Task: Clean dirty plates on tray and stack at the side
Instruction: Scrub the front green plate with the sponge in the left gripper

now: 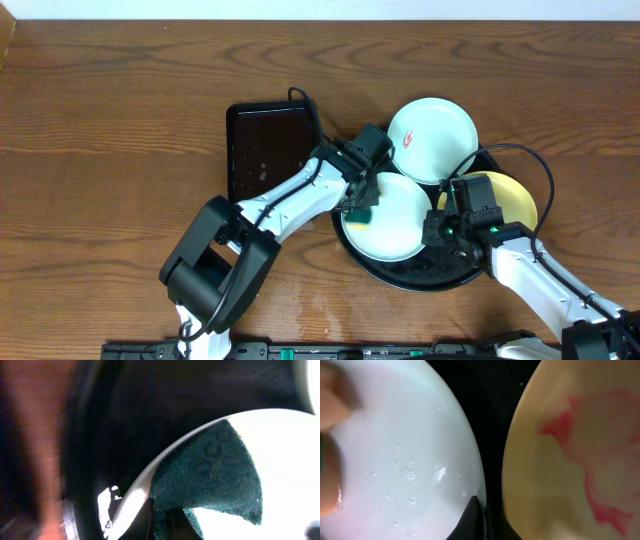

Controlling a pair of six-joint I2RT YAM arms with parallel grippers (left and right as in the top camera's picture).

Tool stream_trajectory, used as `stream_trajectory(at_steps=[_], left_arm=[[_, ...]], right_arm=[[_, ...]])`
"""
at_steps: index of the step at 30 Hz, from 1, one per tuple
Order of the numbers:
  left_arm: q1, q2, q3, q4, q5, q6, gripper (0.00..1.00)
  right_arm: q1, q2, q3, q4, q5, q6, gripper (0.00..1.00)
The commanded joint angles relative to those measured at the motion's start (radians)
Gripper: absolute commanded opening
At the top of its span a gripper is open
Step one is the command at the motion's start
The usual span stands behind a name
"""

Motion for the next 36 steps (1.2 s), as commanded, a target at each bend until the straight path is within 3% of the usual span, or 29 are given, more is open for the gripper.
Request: stream_trajectory(at_steps=[1,7,14,17,23,25,31,36], left_arm=[[-0.012,0.026,-0.009,0.093,0.08,0.005,0.08],[-0.051,0.083,-0.009,0.163,0.286,-0.103,0.07],[-0.069,0.123,-0.009,0.108,0.513,-0.102,0.07],[-0.068,0.122,-0.009,0.025,0.623,-0.055,0.08],[-0.068,0.122,-0.009,-0.106,0.637,0.024,0.07],[-0.068,0.122,-0.009,-0.109,0.61,0.066,0.07],[-0.037,0.121,-0.009,-0.109,0.188,0.029,0.07],[0.019,0.106,-0.008,-0.112,-0.024,-0.003,0.07]], right_arm=[[-0.001,0.005,0.003,-0.016,0.058,-0.02,0.01],[-0.001,0.005,0.003,-0.016,0.058,-0.02,0.01],[-0.001,0.005,0.003,-0.016,0.058,-0.02,0.01],[-0.001,0.005,0.003,-0.016,0.058,-0.02,0.01],[-0.001,0.005,0.003,-0.016,0.058,-0.02,0.01],[-0.001,0.005,0.003,-0.016,0.058,-0.02,0.01],[-0.001,0.005,0.003,-0.016,0.058,-0.02,0.01],[-0.001,0.005,0.003,-0.016,0.058,-0.02,0.01]])
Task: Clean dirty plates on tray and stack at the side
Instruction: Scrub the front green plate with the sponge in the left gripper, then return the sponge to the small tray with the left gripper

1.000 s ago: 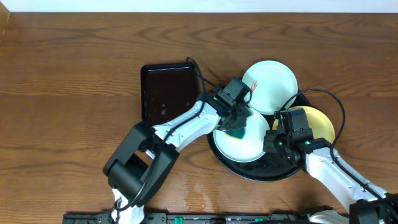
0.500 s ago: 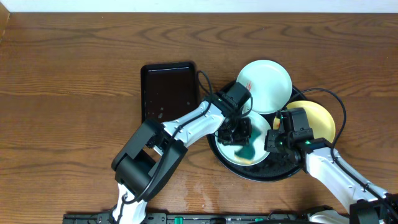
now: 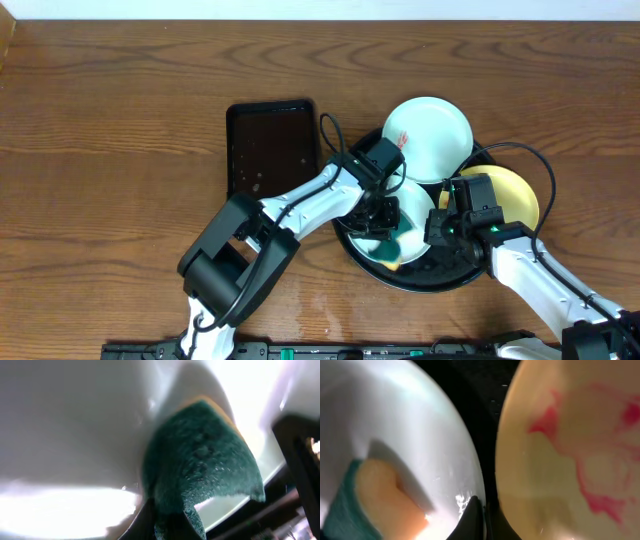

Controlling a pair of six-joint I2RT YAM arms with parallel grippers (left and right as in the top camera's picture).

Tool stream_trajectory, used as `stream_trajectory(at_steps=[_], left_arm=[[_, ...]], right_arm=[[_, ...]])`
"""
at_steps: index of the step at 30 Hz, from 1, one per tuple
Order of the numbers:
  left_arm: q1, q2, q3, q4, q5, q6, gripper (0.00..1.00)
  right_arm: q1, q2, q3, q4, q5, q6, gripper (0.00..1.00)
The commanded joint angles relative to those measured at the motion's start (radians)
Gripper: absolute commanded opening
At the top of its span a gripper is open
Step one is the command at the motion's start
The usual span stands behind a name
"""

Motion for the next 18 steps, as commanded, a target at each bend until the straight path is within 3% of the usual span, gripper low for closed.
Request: stream_trajectory(at_steps=[1,5,12,18], left_arm=[[0.076,0.032,-0.027,-0.019,-0.431,-0.032,0.07],[0.105,-0.019,-0.017,-0.037,-0.525,-0.039,0.07],[0.111,-0.197,-0.016,-0.051,-0.531,-0.021,0.07],[0.128,-0.394,-0.016,-0.076,-0.533,0.105,0.07]], right_arm=[[-0.001,0.005,0.0,-0.01,0.027,-0.02,0.01],[-0.001,0.005,0.0,-0.01,0.028,-0.02,0.01],[-0.001,0.005,0.0,-0.011,0.031,-0.02,0.01],[-0.001,0.005,0.0,-0.008,0.031,-0.021,0.01]])
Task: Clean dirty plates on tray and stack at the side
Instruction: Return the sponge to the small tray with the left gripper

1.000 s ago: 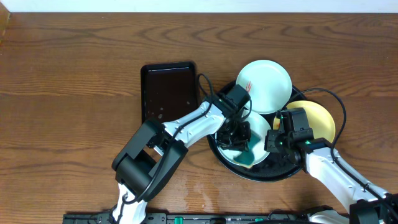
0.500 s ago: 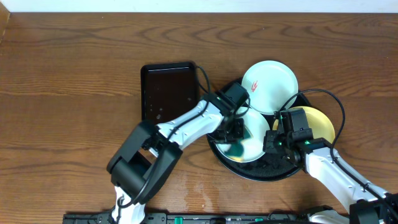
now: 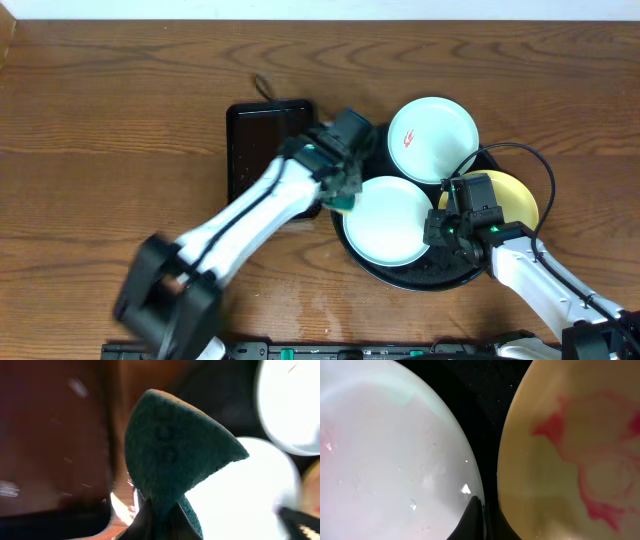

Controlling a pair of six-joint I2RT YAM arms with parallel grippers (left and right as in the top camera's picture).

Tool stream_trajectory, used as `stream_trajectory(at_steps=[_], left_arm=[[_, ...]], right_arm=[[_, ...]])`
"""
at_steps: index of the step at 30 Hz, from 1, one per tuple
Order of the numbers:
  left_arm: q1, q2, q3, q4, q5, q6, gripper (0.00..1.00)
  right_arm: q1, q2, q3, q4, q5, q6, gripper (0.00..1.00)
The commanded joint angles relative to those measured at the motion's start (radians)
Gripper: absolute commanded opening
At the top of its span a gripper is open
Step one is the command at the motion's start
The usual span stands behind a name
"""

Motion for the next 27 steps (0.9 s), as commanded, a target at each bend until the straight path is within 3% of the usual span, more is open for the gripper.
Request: stream_trajectory(at_steps=[1,11,14,18,22,27], left_arm=[[0.034,-0.117,-0.003,-0.023,-0.071,0.115,0.07],[0.317,-0.087,-0.043,-0.054,-0.107,0.135,0.07],[0.367,-0.02,-0.044,-0.032,-0.028,0.207,0.08],[0.392,0.044,-0.044,-0.006,0.058,0.272,0.24],[0.395,0.021,-0.042,-0.016,0.085,0.272,0.55],[0.395,-0.09,-0.042,-0.046,0.107,0.279,0.71]], right_arm=[[-0.002,0.002,0.001,-0.007,0.04,-0.024,0.01],[-0.002,-0.073,0.139,-0.164,0.059,-0.084,0.01],[-0.001,-0.09,0.219,-0.263,0.118,-0.084,0.01],[0.0,-0.097,0.332,-0.392,0.213,-0.088,0.01],[0.002,-0.104,0.431,-0.462,0.25,-0.198,0.01],[0.037,-0.142,0.491,-0.493,0.336,-0.204,0.01]])
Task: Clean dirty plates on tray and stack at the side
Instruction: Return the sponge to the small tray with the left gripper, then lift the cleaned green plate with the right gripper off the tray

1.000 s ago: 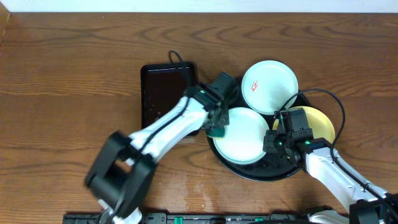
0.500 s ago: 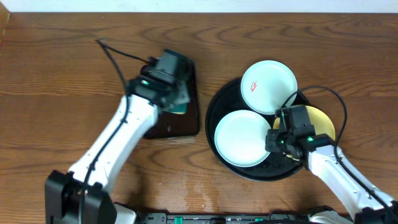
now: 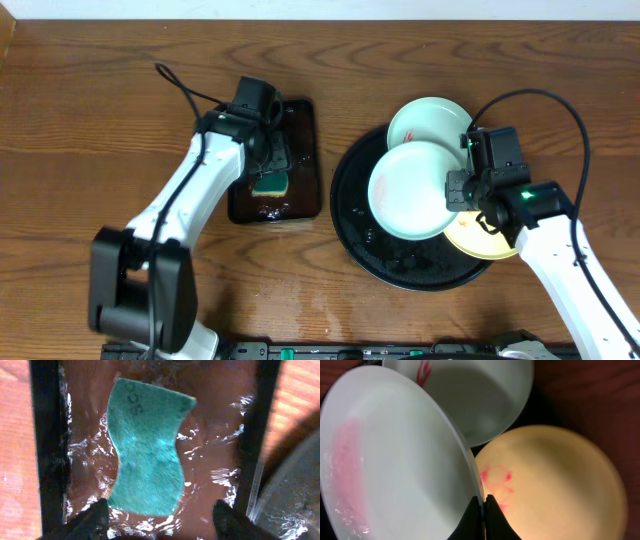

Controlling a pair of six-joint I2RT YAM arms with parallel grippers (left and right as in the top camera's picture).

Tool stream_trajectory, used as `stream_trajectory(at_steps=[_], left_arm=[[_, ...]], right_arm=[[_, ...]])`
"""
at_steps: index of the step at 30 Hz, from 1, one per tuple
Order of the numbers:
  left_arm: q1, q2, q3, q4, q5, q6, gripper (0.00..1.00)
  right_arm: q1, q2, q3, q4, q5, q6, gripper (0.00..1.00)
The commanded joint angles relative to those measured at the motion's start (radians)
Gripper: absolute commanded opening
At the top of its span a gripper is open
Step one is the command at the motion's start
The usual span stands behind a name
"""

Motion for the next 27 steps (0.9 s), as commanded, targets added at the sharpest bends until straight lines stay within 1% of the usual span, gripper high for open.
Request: stream_trajectory(at_steps=[1,4,8,13,15,18,22,27], left_arm=[[0.005,-0.15,0.002,-0.032,0.031,0.024,0.75],[0.005,-0.233,0.002,-0.05,0.031,0.024,0.79],[0.005,-0.311,0.002,-0.063,0.031,0.024,0.8],[0.005,-0.336,0.002,-0.064,0.031,0.024,0.81],[0.005,-0.333,0.002,-0.064,0.031,0.024,0.81],[0.005,-0.331,0.002,-0.064,0.031,0.024,0.81],[0.005,-0.331,0.002,-0.064,0.031,0.024,0.82],[0.005,-0.331,0.002,-0.064,0.031,0.024,0.82]], right_arm=[[0.062,-0.059,0.063,-0.032,0.181,-0.043,0.01],[0.133,-0.084,0.066,-0.036,0.302,-0.043,0.01],[0.272,-0.098,0.066,-0.081,0.537,-0.043,0.01],[0.443,-0.097,0.066,-0.126,0.748,-0.043,0.01],[0.495,-0.097,0.066,-0.131,0.791,-0.043,0.01],[0.559,-0.097,0.066,-0.131,0.801,-0.043,0.01],[0.609,-0.097,0.066,-0.137,0.822,-0.043,0.01],[0.656,-0.097,0.066,-0.131,0.949,-0.043,0.01]])
